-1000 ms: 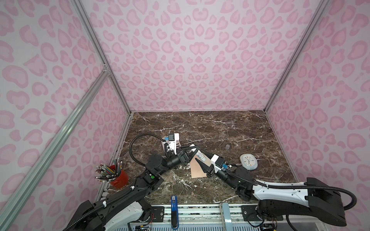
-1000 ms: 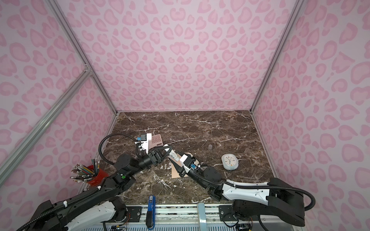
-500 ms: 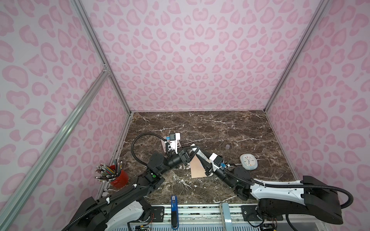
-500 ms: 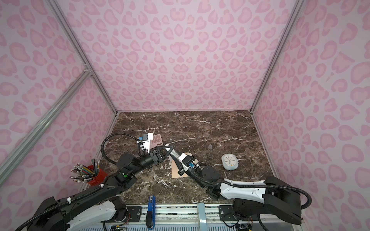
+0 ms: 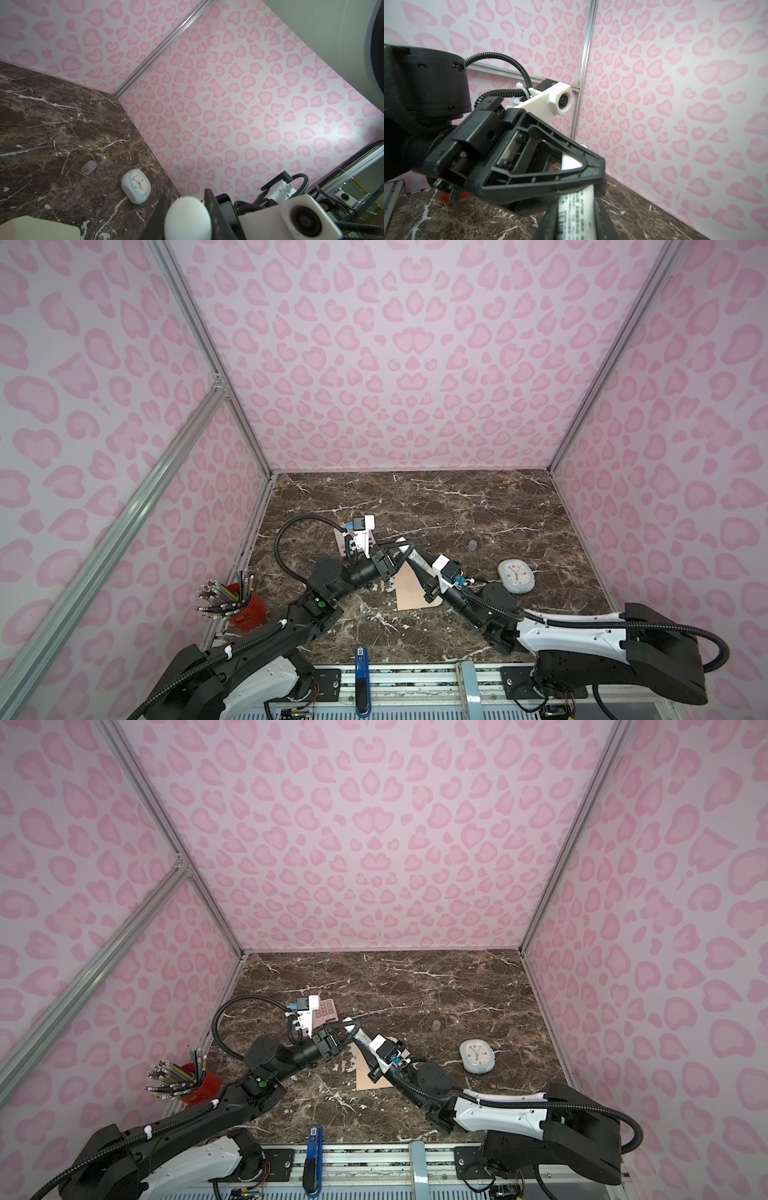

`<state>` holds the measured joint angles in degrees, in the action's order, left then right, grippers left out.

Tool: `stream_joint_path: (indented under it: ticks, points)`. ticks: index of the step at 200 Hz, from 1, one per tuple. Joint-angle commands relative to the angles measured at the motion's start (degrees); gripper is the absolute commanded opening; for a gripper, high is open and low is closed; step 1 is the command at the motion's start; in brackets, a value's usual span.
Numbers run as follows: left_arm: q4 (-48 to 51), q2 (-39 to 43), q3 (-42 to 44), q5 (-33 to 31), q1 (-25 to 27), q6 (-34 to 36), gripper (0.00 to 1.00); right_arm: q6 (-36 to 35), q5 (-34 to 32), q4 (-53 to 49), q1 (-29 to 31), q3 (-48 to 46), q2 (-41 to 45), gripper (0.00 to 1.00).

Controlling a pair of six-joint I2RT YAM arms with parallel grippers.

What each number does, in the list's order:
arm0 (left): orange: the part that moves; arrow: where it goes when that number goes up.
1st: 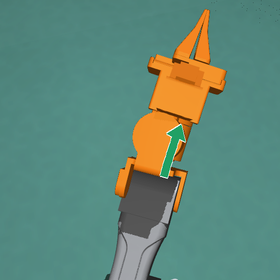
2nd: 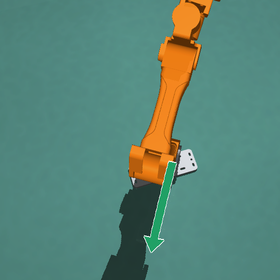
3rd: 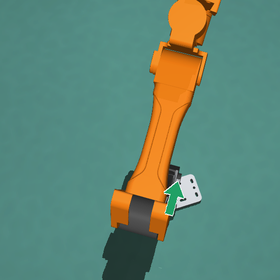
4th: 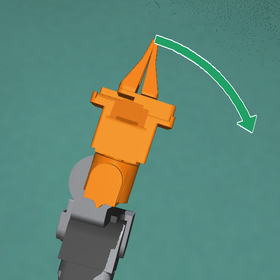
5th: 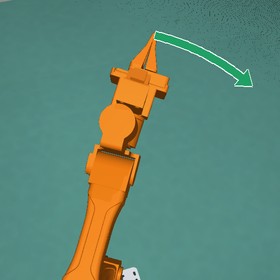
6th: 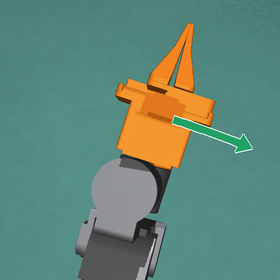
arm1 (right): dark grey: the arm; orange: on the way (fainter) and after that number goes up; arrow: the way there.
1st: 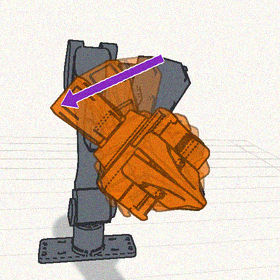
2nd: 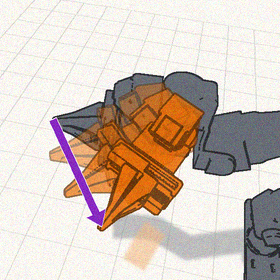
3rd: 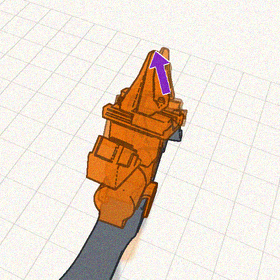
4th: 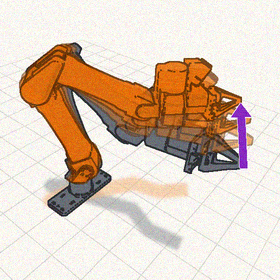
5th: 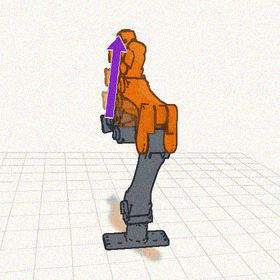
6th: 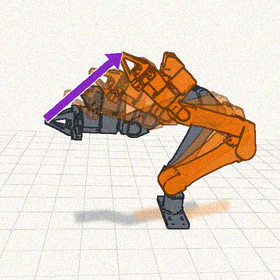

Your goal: Place the letter into the envelope and seal it

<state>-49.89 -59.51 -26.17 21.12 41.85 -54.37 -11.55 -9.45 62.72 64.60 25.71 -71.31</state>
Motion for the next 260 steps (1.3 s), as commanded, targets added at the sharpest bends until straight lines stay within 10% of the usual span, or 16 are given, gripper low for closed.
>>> stream_joint_path:
  ticks: [1, 62, 108, 173, 260]
  points:
    - [-2.32, -0.18, -0.48, 3.55, 0.12, -0.46, 0.18, 0.19, 0.02, 1.26, -0.02, 0.48, -0.15, 0.23]
    - [13.99, 6.68, -2.09, -1.68, 0.08, 8.37, 0.74, 1.75, -4.94, -20.62, -0.08, 4.16, 6.56, 0.12]
    - [33.63, 15.78, -4.41, -12.09, -0.25, 18.31, 0.85, 9.56, -10.28, -43.18, -1.50, 8.02, 13.50, 0.14]
    - [59.01, 12.18, -9.30, -23.71, -0.97, 27.02, 0.71, 24.97, -7.41, -77.52, -6.05, 24.03, 10.20, 0.13]
    - [49.03, -6.46, -5.96, -11.45, -2.28, 26.38, 0.16, 41.77, 9.36, -115.00, -12.83, 52.87, -17.60, 0.03]
